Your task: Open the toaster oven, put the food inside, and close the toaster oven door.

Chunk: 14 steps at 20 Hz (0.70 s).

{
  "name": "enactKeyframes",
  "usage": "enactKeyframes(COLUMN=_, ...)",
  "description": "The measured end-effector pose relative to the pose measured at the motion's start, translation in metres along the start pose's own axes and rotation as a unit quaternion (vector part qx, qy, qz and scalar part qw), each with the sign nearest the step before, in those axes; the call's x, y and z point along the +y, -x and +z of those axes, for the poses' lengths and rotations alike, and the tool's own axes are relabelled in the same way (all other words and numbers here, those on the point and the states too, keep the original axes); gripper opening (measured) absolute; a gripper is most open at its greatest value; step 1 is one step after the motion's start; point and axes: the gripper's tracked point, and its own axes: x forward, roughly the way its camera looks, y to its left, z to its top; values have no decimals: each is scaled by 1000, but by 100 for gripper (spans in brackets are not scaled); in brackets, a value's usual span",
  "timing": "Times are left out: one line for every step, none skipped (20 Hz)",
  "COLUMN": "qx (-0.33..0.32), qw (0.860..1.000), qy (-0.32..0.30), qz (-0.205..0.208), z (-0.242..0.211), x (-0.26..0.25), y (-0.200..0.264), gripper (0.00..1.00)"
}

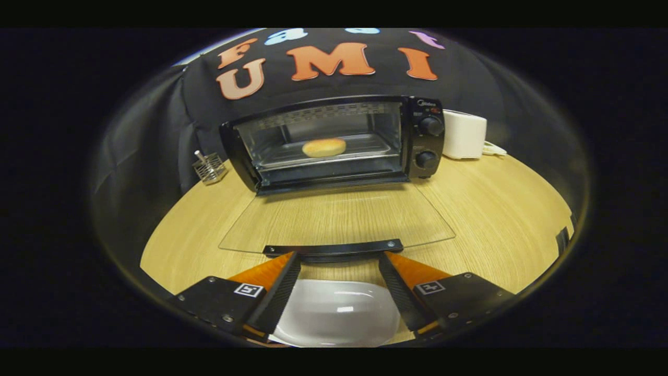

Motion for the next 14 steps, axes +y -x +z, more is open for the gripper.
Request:
enactKeyframes(qx=2, qw=1000, qy=7, qz=-1, z=1, x=0, y=1, gripper=90)
enactKeyframes(qx=3, qw=1000, qy=13, qz=-2, z=2, x=0, y=2, gripper=90)
enactKeyframes(qx=4, qw=1000, qy=20, qz=-2, z=3, x=0, y=4, gripper=90)
enactKeyframes(qx=-6, qw=1000, qy=22, qz=-3, z=8, x=1, y=6, gripper=91)
enactKeyframes(qx=-13, qw=1000, qy=25, qz=-2, z=13, x=1, y=8, gripper=90)
enactKeyframes(qx=-22, qw=999, qy=26, qz=-2, z=19, x=2, y=11, gripper=90)
enactKeyframes(qx=-31, qw=999, qy=26, qz=-2, z=26, x=2, y=13, gripper=90)
enactKeyframes(qx=-43, qw=999, qy=28, qz=-3, z=35, x=3, y=17, gripper=90)
enactKeyframes(qx=-60, qw=998, qy=35, qz=-4, z=47, x=4, y=20, gripper=91)
enactKeyframes(qx=-87, qw=995, qy=45, qz=-7, z=65, x=5, y=23, gripper=90)
enactKeyframes(qx=-105, qw=993, qy=56, qz=-5, z=79, x=8, y=22, gripper=90)
enactKeyframes(qx=-113, qw=991, qy=64, qz=-7, z=89, x=11, y=26, gripper=90)
enactKeyframes(qx=-123, qw=990, qy=70, qz=-8, z=98, x=11, y=23, gripper=91)
enactKeyframes(qx=-136, qw=988, qy=72, qz=-8, z=112, x=14, y=18, gripper=91)
